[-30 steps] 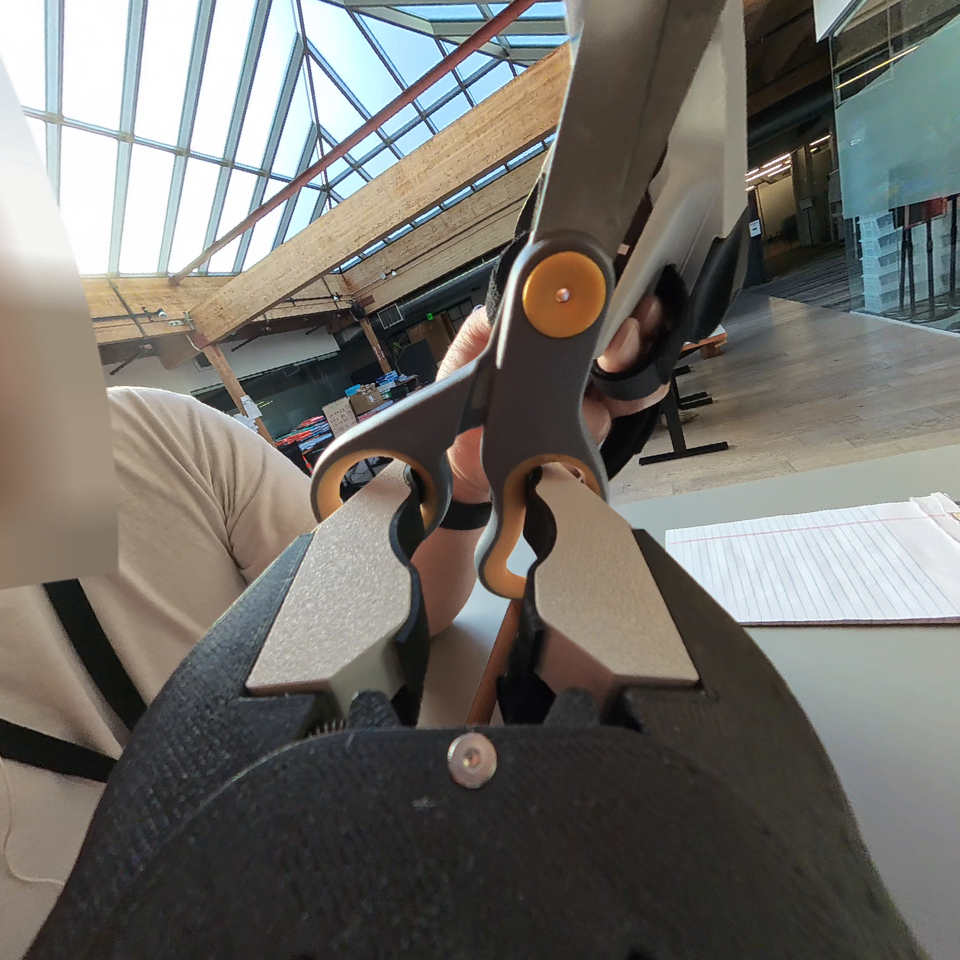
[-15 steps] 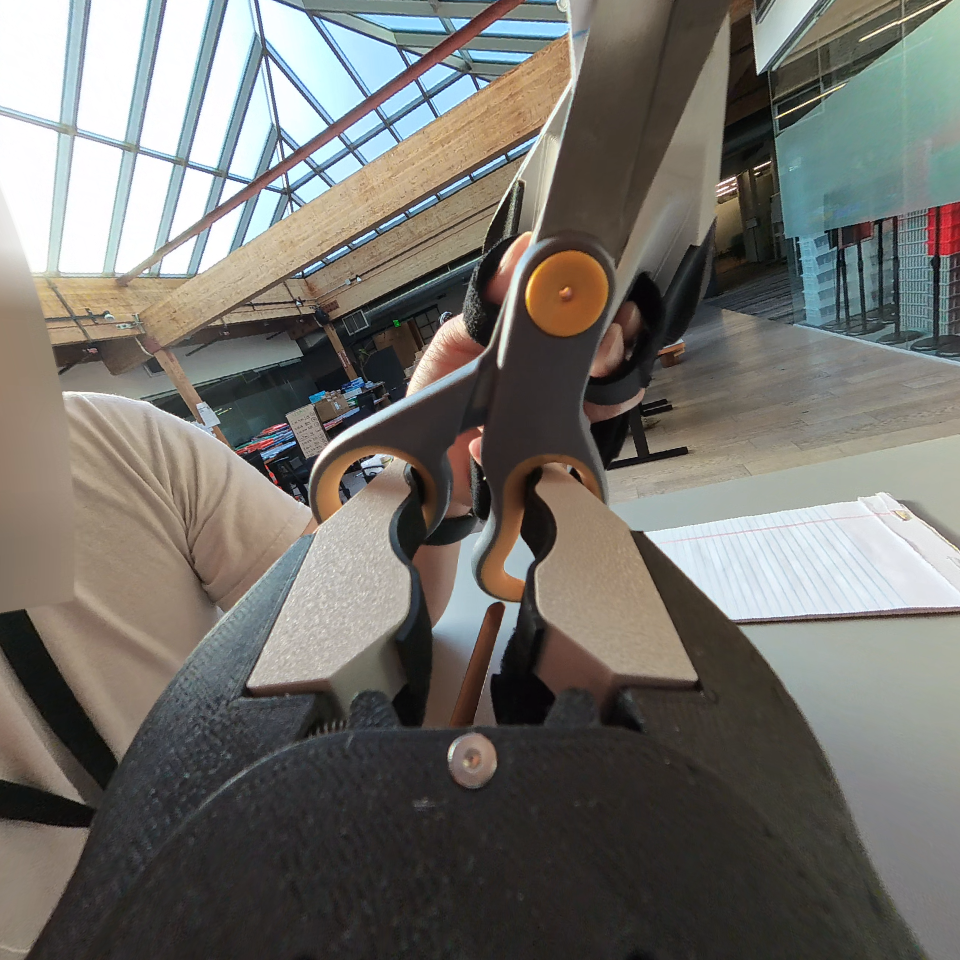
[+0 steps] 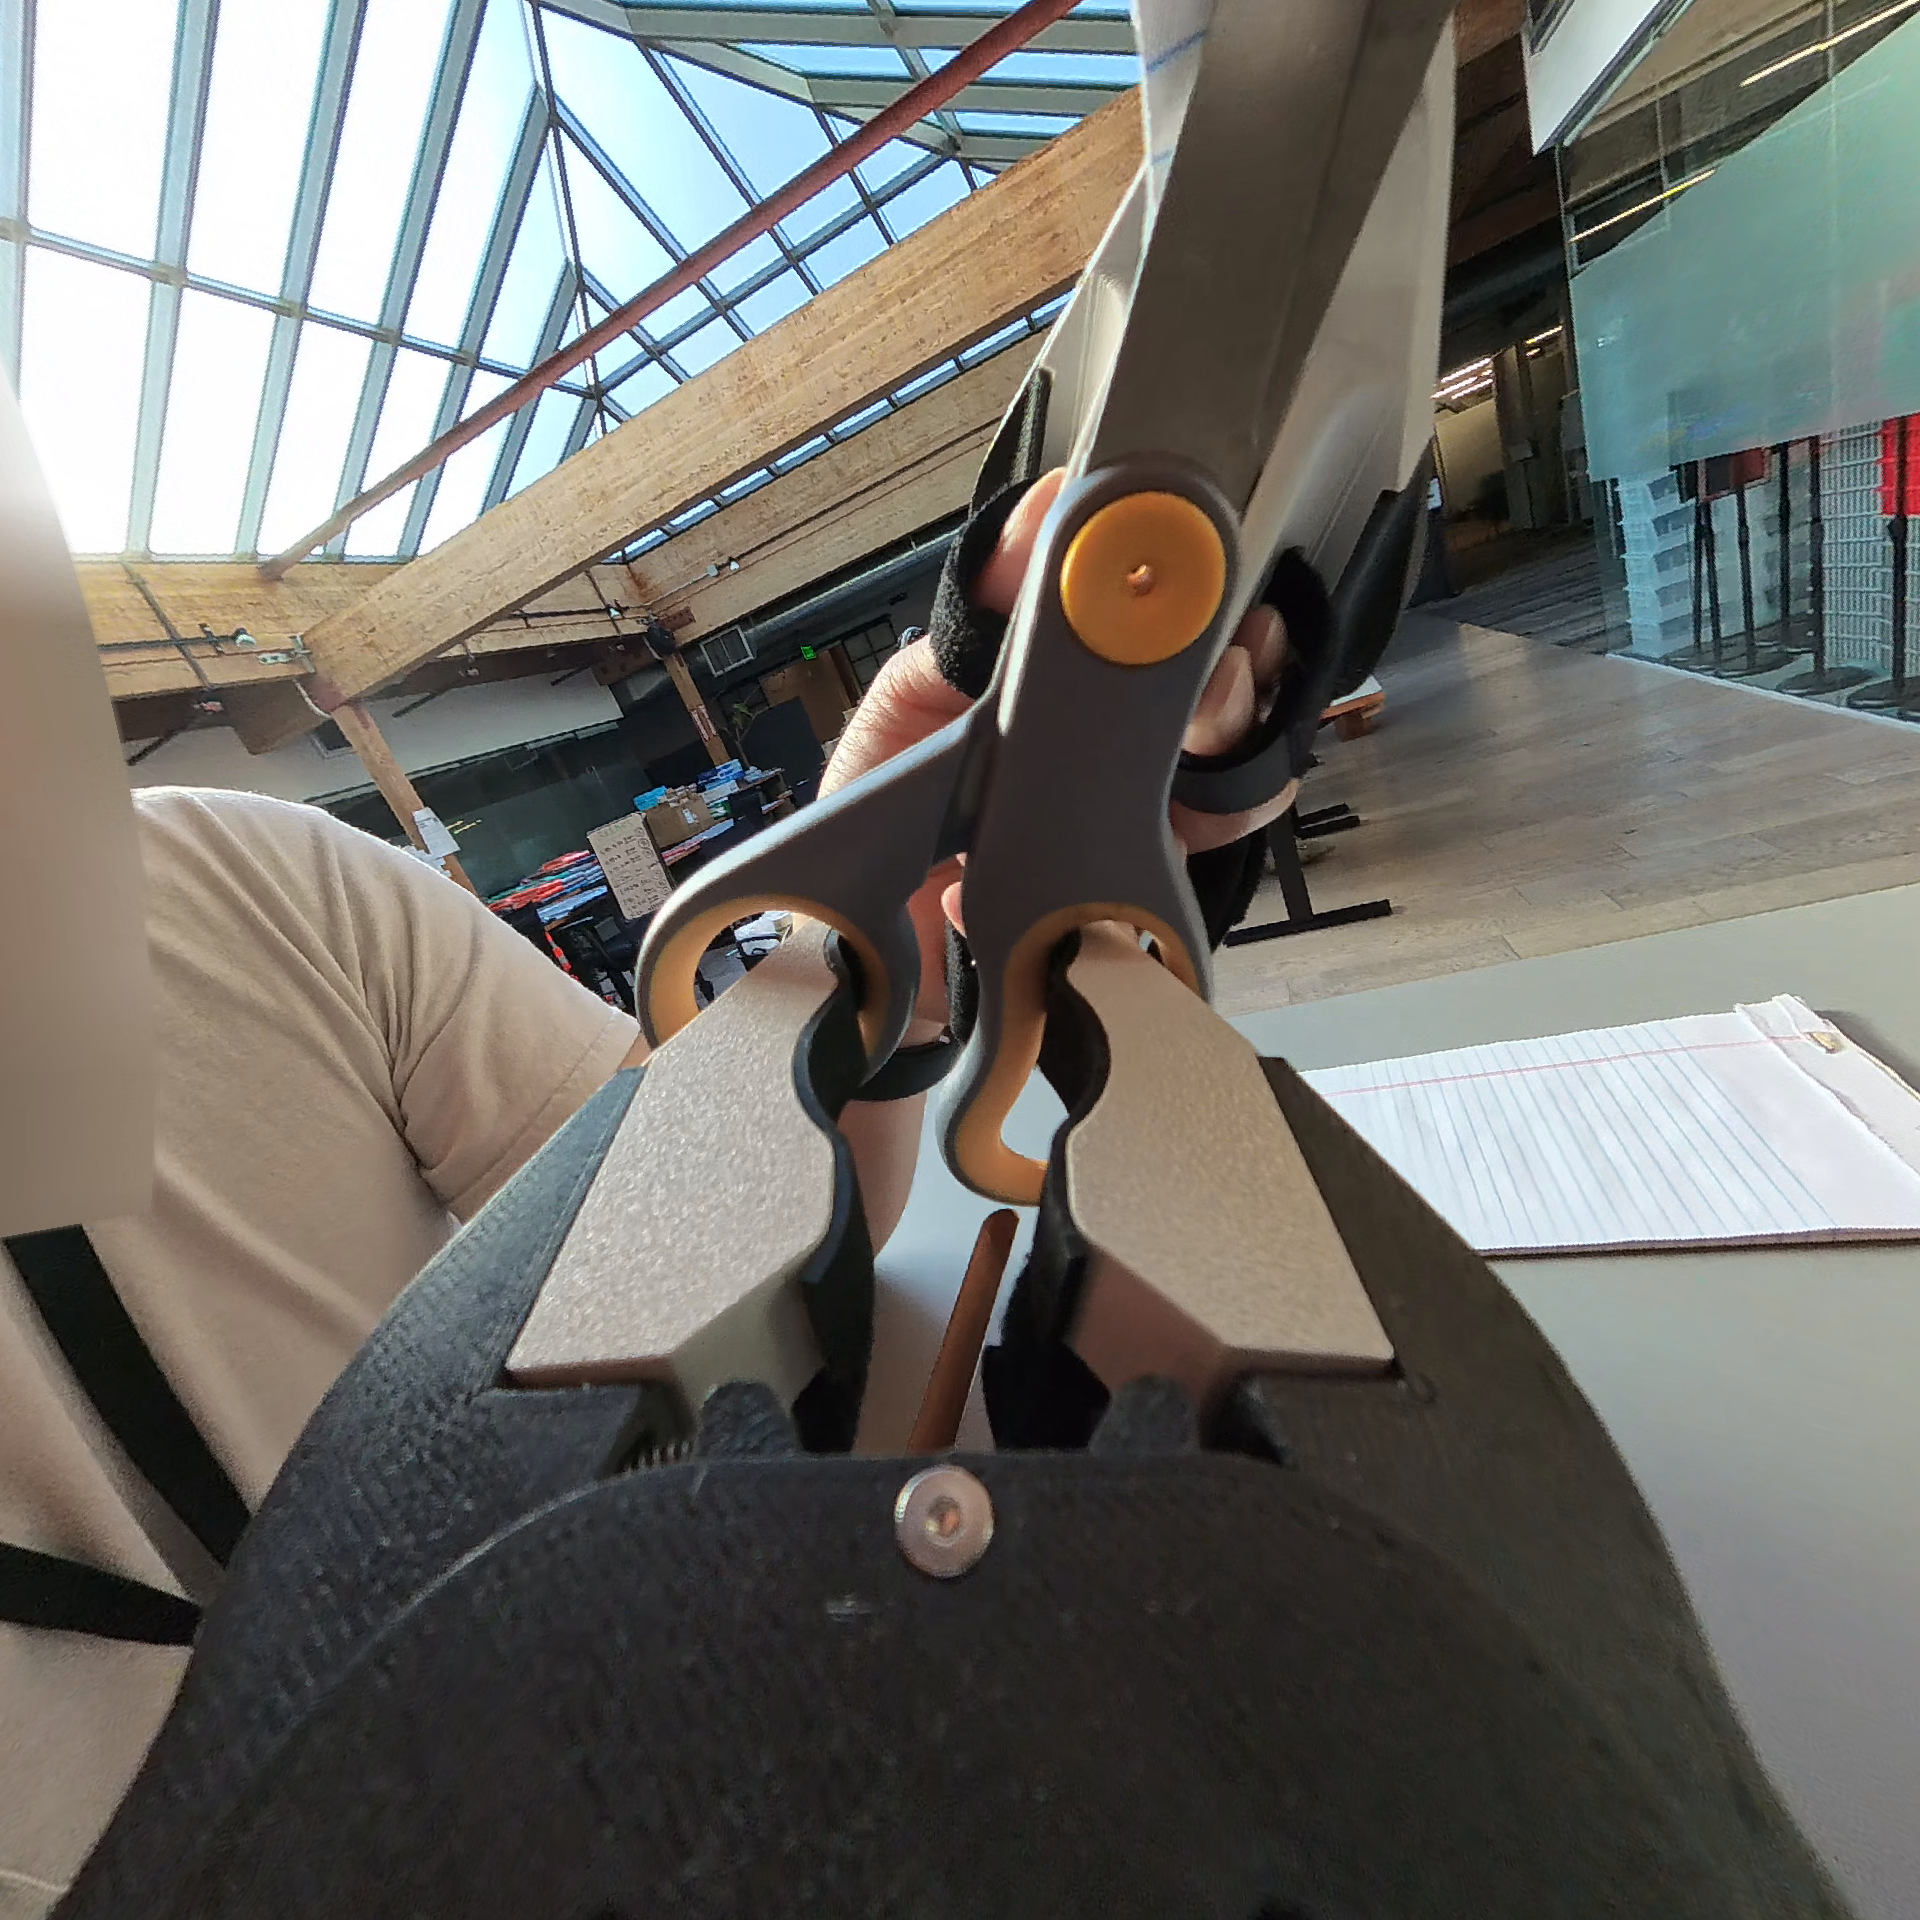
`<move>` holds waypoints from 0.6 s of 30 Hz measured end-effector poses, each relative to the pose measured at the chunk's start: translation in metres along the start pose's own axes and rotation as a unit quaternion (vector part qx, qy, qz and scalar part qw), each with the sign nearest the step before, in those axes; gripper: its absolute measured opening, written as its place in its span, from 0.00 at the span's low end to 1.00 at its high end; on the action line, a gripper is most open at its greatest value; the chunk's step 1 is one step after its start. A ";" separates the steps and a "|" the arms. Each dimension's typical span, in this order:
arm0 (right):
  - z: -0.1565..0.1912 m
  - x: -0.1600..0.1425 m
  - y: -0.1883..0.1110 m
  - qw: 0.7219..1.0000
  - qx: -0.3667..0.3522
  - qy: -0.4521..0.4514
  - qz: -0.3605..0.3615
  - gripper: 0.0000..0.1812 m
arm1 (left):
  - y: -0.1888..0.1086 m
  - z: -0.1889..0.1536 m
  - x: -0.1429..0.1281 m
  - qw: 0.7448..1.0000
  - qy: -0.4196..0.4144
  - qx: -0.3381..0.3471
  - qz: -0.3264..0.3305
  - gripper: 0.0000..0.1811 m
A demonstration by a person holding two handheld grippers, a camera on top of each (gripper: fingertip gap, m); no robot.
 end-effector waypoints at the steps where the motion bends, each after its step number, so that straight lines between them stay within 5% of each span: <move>1: 0.000 0.000 -0.001 1.000 -0.004 -0.003 0.003 0.15 | 0.000 0.000 0.000 1.000 0.002 0.001 -0.001 0.00; 12: 0.004 0.005 -0.015 0.997 -0.005 -0.014 0.073 0.16 | -0.003 -0.003 0.011 0.998 0.030 -0.020 0.050 0.00; 15: 0.007 0.006 -0.023 0.994 0.002 -0.010 0.111 0.16 | -0.008 -0.001 0.020 0.997 0.046 0.000 0.062 0.16; 18: 0.011 0.004 -0.029 0.987 0.007 -0.002 0.160 0.16 | -0.013 -0.004 0.027 0.995 0.066 -0.012 0.080 0.19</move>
Point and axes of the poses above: each gripper's, where its closed fingertips meet, y out along the fingers, x out of its top, z = x × y across the jaws, the point moved 10 cm from there along -y, back along the fingers, and after that the axes turned 10 degrees about y, right-handed, at the moved point
